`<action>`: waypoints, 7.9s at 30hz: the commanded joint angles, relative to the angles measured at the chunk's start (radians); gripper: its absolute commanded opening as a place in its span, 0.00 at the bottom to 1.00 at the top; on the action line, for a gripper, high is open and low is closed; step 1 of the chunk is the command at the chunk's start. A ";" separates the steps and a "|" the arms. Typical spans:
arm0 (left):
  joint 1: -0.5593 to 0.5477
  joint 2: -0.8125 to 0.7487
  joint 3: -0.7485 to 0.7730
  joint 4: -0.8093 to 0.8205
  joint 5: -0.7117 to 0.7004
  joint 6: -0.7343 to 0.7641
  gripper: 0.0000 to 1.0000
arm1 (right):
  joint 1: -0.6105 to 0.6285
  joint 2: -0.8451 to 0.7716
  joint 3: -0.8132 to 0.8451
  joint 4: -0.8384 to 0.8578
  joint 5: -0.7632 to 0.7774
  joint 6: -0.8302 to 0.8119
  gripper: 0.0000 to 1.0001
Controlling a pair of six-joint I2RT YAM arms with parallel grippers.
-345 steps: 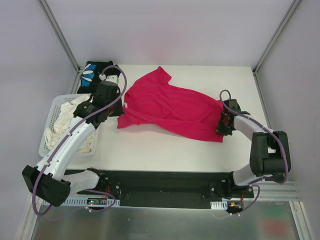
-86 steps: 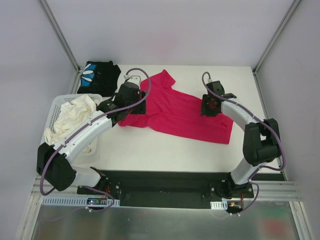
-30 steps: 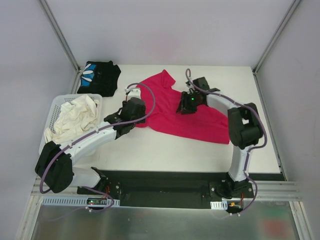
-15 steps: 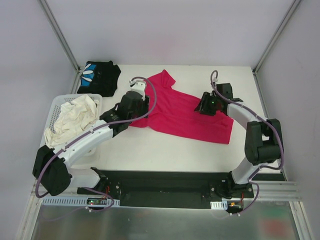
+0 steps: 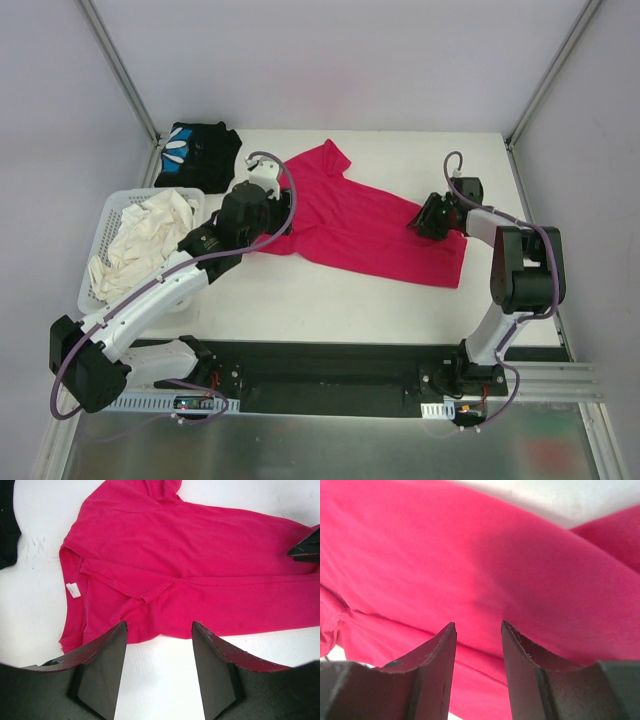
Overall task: Fold and stack the t-shirts
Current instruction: Fold the flattened tshirt in 1/3 of the way
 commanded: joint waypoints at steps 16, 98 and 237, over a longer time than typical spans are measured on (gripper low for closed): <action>-0.009 -0.022 0.063 -0.062 0.033 0.022 0.53 | -0.095 -0.098 -0.139 0.151 0.050 0.146 0.43; -0.009 0.058 0.135 -0.100 0.022 0.043 0.53 | -0.256 0.052 0.073 0.082 0.143 0.145 0.29; -0.009 0.197 0.152 -0.060 0.066 0.008 0.52 | -0.196 0.091 0.204 -0.061 0.102 0.106 0.33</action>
